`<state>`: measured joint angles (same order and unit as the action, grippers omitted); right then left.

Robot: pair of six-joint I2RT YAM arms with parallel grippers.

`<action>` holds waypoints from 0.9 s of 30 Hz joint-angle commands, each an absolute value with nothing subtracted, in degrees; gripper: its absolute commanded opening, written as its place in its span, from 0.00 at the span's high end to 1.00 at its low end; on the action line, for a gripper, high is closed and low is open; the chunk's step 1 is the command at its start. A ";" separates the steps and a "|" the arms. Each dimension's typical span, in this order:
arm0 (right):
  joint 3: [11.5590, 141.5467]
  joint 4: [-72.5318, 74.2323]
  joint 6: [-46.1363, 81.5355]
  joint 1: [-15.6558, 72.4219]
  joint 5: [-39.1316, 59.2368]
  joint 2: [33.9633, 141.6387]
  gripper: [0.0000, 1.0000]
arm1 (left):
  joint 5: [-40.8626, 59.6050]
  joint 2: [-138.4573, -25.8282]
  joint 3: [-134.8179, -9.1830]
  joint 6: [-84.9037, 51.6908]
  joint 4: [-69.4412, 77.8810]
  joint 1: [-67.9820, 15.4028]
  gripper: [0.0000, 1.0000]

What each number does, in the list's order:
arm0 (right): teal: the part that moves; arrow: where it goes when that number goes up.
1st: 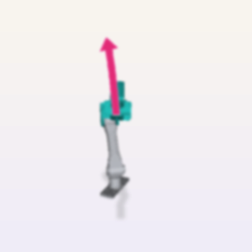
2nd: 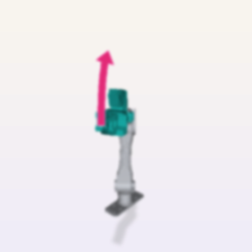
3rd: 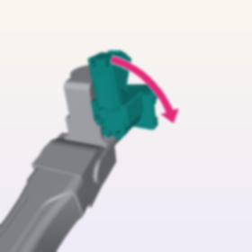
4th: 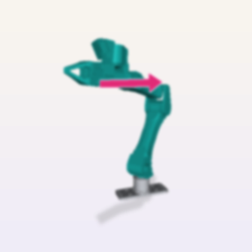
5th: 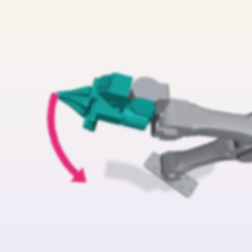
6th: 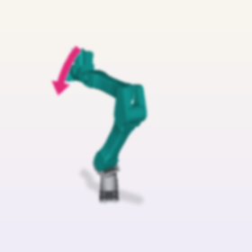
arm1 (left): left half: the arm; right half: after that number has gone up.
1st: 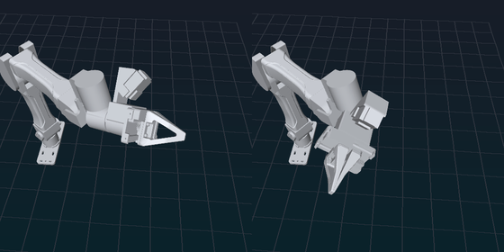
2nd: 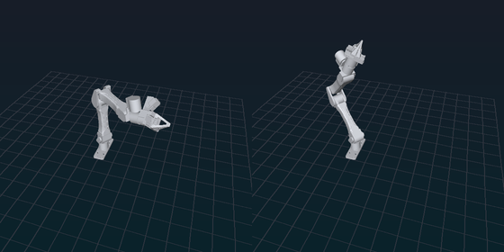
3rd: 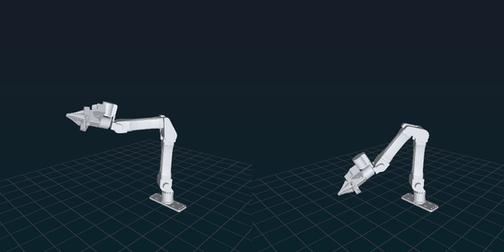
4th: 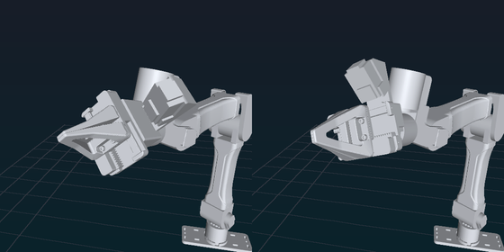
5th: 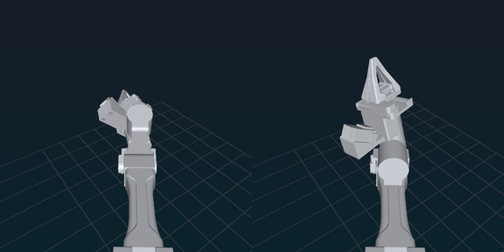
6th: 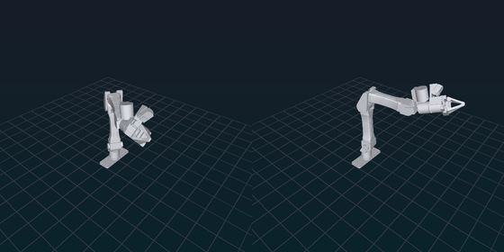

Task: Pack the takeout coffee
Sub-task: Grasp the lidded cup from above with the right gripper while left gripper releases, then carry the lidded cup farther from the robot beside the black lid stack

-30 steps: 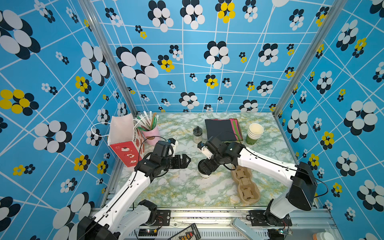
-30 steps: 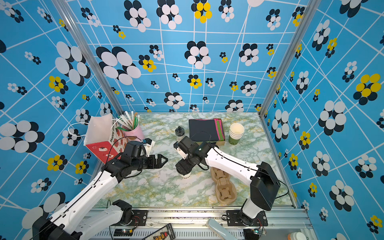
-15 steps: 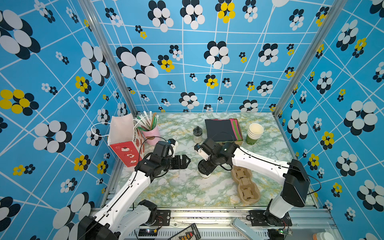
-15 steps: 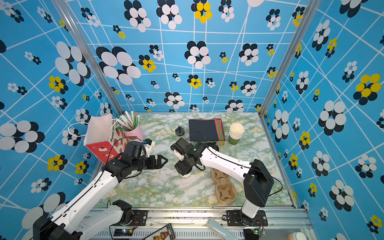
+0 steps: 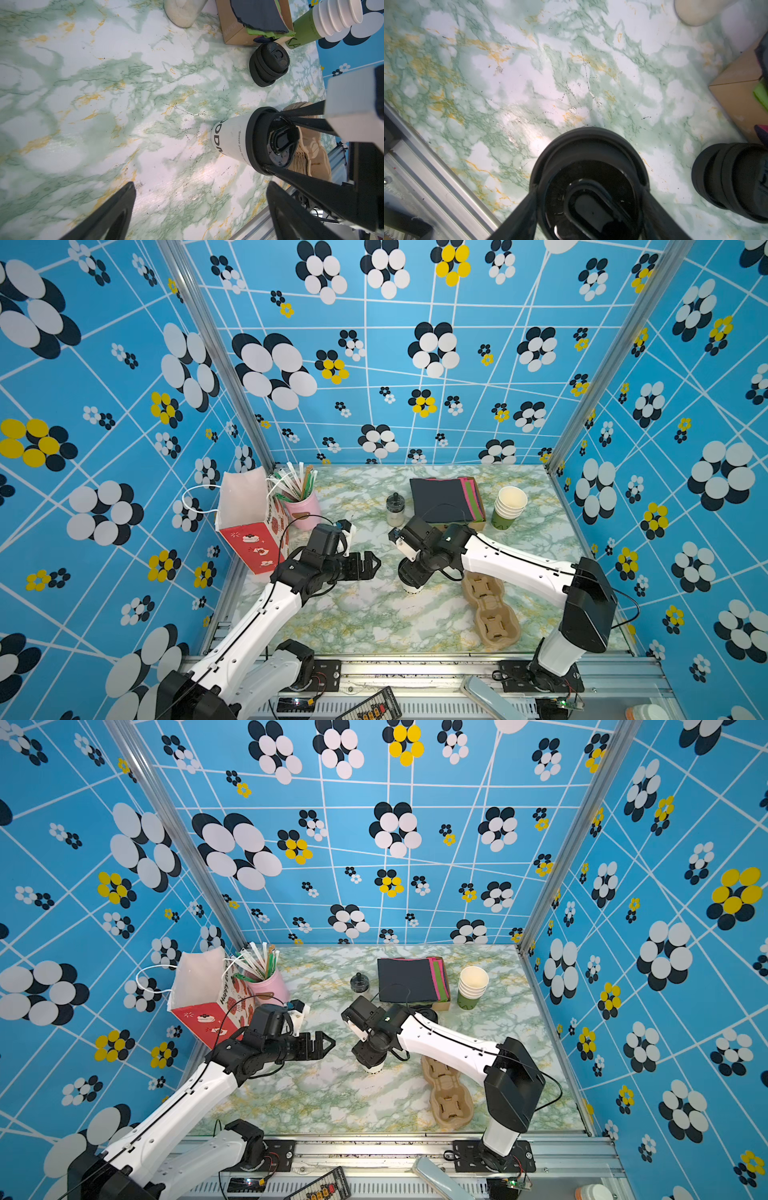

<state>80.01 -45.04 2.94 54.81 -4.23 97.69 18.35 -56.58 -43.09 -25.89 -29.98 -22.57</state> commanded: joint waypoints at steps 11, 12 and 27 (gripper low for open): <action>84.31 -43.12 4.45 46.91 -3.73 100.52 0.36 | 17.97 -56.27 -42.20 -25.57 -29.90 -22.06 0.01; 85.34 -43.35 4.08 46.41 -3.95 101.39 0.36 | 17.89 -56.17 -42.14 -25.54 -29.96 -22.06 0.01; 98.84 -45.22 2.32 39.34 -1.45 113.31 0.36 | 17.93 -55.60 -41.66 -25.35 -30.02 -21.86 0.01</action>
